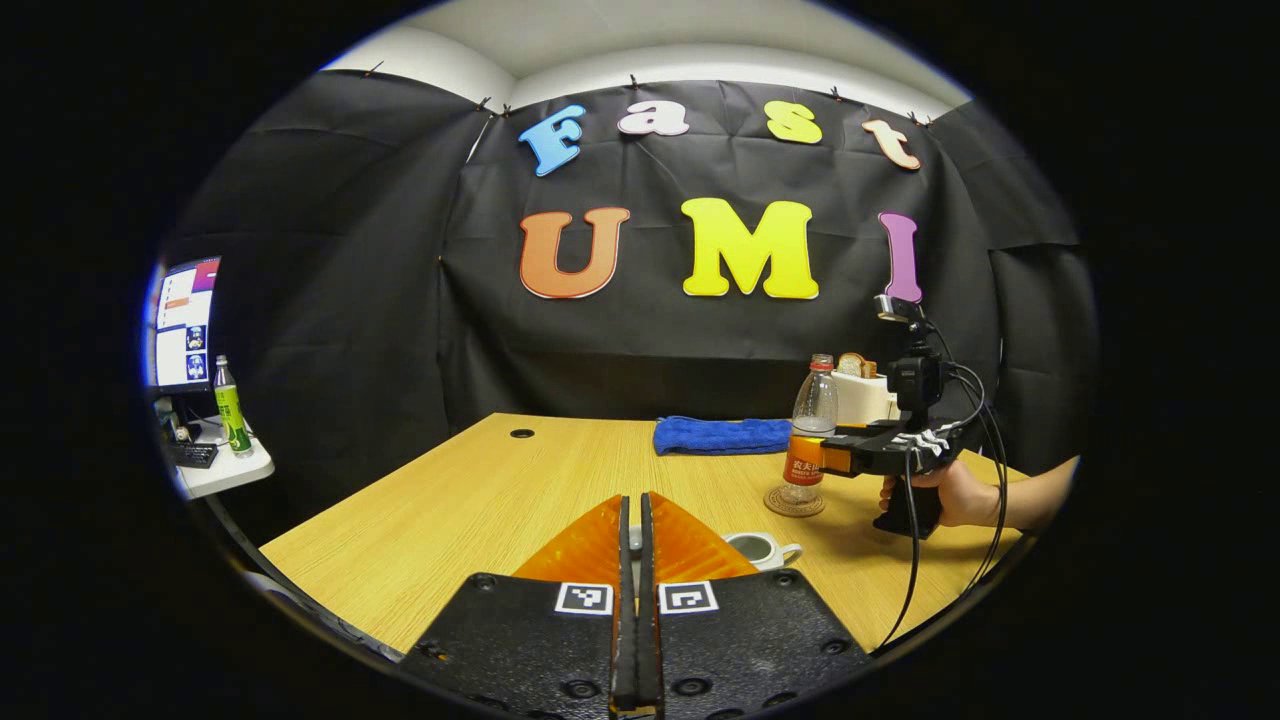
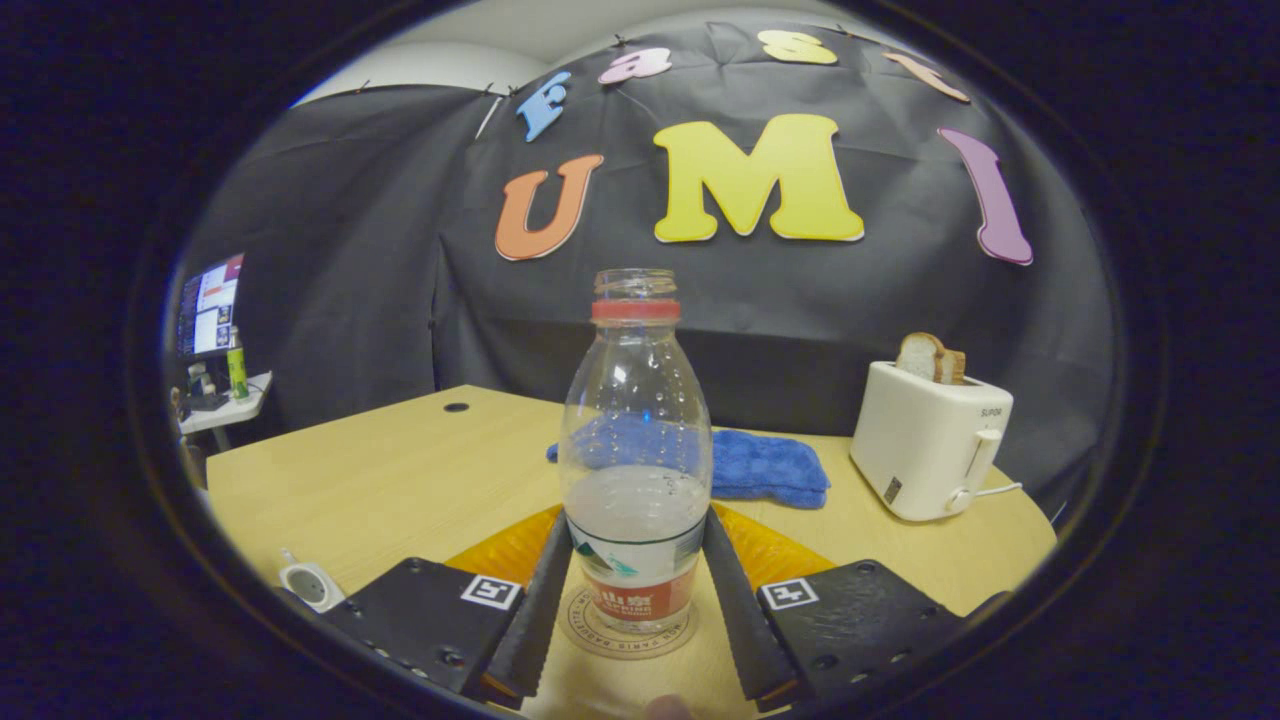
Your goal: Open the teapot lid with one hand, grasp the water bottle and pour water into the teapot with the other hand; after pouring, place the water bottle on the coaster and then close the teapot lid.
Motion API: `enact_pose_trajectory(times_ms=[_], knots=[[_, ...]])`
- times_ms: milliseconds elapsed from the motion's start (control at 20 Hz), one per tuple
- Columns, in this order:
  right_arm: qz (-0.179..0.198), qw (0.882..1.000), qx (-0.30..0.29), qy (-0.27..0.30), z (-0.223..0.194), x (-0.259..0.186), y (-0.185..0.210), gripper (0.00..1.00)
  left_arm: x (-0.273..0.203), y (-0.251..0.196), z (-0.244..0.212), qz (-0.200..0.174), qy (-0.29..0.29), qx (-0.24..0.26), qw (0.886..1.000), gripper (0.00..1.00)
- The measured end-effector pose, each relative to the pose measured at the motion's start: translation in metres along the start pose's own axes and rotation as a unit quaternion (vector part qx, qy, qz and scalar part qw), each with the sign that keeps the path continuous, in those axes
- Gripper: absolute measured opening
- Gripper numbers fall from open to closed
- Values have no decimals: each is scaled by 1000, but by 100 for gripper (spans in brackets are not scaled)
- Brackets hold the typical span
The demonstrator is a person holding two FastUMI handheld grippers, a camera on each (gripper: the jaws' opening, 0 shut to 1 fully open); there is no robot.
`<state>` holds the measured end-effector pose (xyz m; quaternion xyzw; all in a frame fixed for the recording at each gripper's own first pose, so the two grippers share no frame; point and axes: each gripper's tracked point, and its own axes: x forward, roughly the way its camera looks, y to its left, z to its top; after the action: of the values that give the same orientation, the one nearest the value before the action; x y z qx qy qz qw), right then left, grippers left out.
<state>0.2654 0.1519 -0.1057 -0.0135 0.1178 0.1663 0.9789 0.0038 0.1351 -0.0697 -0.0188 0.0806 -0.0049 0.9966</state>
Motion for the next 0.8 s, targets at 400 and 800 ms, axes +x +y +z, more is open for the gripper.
enact_pose_trajectory(times_ms=[400,800], knots=[[-13,1000,11,4,-6,-1,-1,78,-2,-3,3,-4,-3,2,1000,3],[-17,1000,-1,18,-13,-6,2,94,-3,-8,6,-6,-5,6,1000,3]])
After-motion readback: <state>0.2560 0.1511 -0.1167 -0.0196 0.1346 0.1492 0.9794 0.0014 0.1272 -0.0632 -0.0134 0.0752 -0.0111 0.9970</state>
